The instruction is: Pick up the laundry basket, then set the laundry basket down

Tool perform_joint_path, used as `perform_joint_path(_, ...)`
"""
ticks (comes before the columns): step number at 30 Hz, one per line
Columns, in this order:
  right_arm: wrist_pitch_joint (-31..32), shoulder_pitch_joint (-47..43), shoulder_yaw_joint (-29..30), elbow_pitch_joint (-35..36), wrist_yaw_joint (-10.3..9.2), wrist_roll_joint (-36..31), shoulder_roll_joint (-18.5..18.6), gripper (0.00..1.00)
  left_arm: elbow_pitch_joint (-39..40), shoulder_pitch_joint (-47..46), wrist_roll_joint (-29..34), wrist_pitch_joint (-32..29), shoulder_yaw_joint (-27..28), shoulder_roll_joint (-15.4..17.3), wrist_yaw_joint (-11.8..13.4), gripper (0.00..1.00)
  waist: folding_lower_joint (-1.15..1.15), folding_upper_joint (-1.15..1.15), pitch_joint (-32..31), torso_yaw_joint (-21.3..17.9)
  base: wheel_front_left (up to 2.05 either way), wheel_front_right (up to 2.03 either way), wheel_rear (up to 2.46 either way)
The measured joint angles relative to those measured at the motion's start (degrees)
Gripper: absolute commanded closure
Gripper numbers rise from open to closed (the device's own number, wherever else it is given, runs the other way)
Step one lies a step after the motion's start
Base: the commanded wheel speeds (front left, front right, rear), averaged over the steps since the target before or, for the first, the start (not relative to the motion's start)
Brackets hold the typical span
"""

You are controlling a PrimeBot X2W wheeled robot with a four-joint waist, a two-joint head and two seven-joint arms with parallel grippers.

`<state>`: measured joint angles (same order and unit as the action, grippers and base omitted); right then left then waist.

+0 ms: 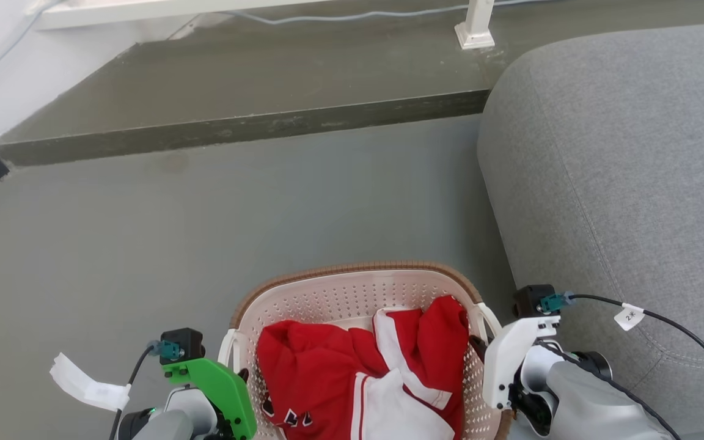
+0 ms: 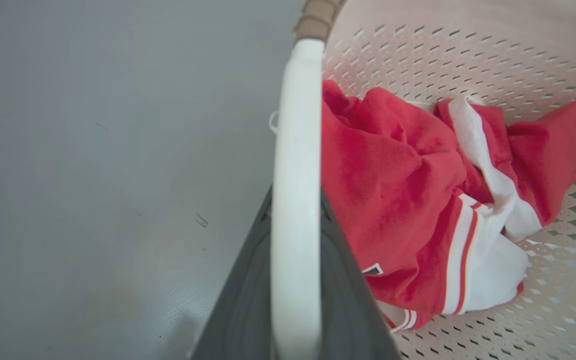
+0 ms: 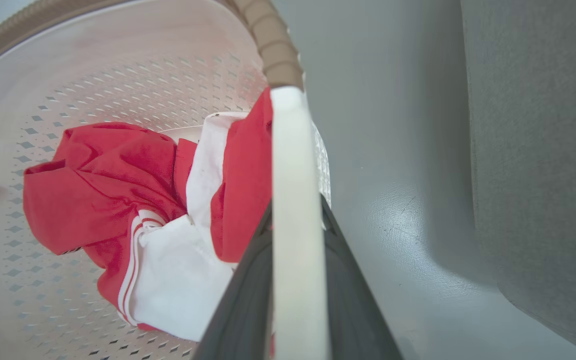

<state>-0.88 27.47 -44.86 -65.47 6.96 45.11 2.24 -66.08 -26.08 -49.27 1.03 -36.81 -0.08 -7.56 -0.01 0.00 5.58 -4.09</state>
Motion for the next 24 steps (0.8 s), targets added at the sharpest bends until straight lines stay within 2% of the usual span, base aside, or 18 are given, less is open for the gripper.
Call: perform_joint_path(24, 0.6, 0.0, -1.7, -0.4, -0.01, 1.4, 0.1, 1.0, 0.0, 0.3, -2.4, -1.0, -1.8, 0.2, 0.0, 1.0, 0.0, 0.0, -1.1, -0.1, 0.0, 0.0, 0.0)
